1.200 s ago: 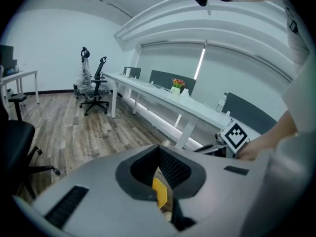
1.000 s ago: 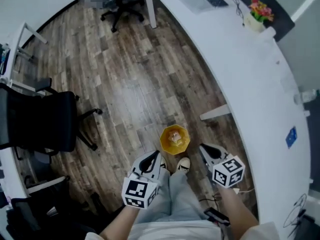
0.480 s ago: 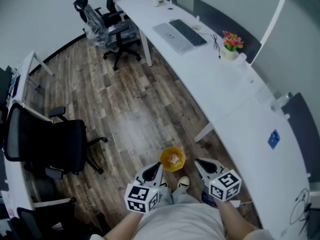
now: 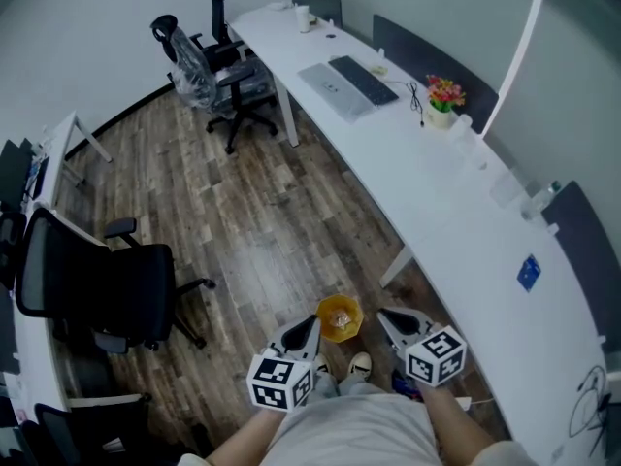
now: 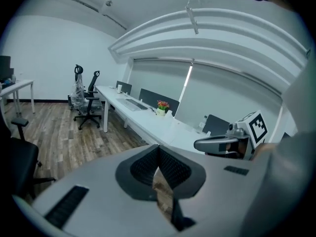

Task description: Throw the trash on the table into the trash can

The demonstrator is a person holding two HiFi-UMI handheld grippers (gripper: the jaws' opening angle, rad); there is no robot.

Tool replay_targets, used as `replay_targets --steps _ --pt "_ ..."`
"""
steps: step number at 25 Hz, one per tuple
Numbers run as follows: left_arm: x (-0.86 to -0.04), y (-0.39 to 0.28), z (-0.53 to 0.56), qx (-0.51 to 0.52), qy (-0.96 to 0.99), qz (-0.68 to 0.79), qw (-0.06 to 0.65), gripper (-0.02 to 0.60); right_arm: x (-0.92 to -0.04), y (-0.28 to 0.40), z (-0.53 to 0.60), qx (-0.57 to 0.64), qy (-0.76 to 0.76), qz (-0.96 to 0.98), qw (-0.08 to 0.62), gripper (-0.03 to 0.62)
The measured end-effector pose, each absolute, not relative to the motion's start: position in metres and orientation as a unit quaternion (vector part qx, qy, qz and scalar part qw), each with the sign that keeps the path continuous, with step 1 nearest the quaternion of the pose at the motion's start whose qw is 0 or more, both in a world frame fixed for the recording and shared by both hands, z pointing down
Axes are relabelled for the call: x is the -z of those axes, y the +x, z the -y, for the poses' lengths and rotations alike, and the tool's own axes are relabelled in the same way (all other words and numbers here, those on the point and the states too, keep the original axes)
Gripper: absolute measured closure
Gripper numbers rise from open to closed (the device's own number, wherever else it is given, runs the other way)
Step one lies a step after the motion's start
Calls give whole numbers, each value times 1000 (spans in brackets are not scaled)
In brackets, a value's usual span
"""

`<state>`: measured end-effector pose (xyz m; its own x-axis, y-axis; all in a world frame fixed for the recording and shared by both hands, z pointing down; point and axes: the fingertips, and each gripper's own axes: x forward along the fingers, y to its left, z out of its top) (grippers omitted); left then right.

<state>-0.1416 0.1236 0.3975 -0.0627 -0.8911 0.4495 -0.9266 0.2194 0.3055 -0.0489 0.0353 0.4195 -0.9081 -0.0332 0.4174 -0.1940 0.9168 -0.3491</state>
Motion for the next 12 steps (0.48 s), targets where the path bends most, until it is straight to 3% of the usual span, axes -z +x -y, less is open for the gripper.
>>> replay_targets --steps 12 --pt "-389 -132 -124 -36 644 717 262 581 -415 -43 -38 -201 72 958 191 560"
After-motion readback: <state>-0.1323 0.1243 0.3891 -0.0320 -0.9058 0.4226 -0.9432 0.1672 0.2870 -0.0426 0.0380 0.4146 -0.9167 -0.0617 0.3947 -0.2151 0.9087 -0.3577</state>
